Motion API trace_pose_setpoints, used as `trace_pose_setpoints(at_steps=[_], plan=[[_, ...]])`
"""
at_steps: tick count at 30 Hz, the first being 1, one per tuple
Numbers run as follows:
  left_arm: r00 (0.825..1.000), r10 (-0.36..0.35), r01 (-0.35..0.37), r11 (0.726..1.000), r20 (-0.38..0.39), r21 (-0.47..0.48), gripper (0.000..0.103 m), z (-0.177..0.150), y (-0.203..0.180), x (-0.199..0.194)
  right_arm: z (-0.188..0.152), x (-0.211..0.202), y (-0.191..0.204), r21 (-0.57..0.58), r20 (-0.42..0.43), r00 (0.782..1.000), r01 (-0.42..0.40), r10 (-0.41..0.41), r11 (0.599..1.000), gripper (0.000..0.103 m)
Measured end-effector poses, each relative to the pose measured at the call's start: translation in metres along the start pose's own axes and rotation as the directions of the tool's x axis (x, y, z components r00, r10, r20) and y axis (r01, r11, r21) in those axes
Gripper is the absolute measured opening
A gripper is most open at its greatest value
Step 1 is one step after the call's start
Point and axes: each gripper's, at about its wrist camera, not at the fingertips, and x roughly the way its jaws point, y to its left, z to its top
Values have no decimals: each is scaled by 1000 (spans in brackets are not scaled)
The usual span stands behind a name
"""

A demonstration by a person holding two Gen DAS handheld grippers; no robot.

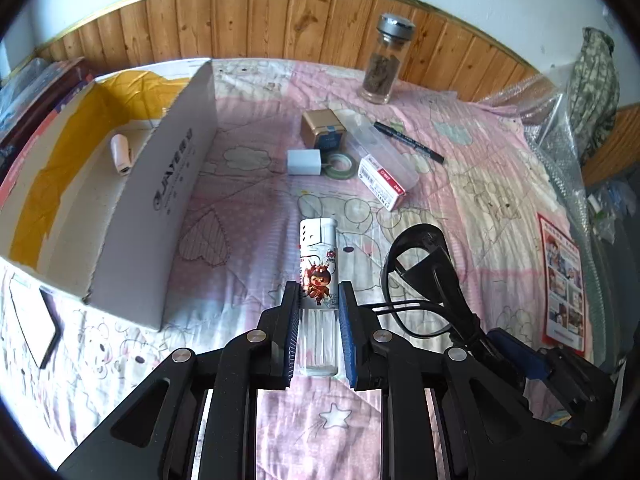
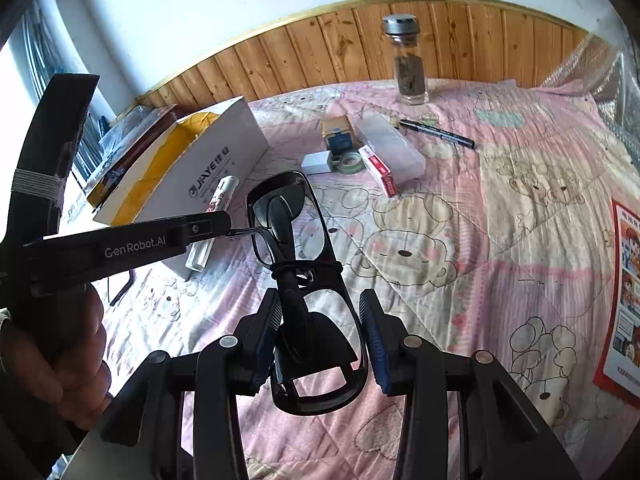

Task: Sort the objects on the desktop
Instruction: 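Carry the lighter and black glasses over the white box with both tools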

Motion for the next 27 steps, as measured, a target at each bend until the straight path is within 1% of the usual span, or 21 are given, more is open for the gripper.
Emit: trace_pose_setpoints(at_steps=[9, 18, 24, 27], plan=[[998, -35, 38, 998, 53, -49, 19, -15, 28, -34, -1, -17, 42, -60, 39, 998, 57, -54, 997, 42], [993, -66, 75, 993, 97, -87, 19, -19, 60, -61, 3, -17, 78, -102, 58, 994, 97, -92, 990, 42], [989, -43, 61, 990, 139, -126, 19, -18, 90, -79, 9, -10, 102, -129, 65, 992, 118, -110, 985, 42], [988, -30, 53, 988, 153, -148, 19, -18, 106, -86, 15, -5, 115, -156, 65, 992, 116, -107, 981, 42]])
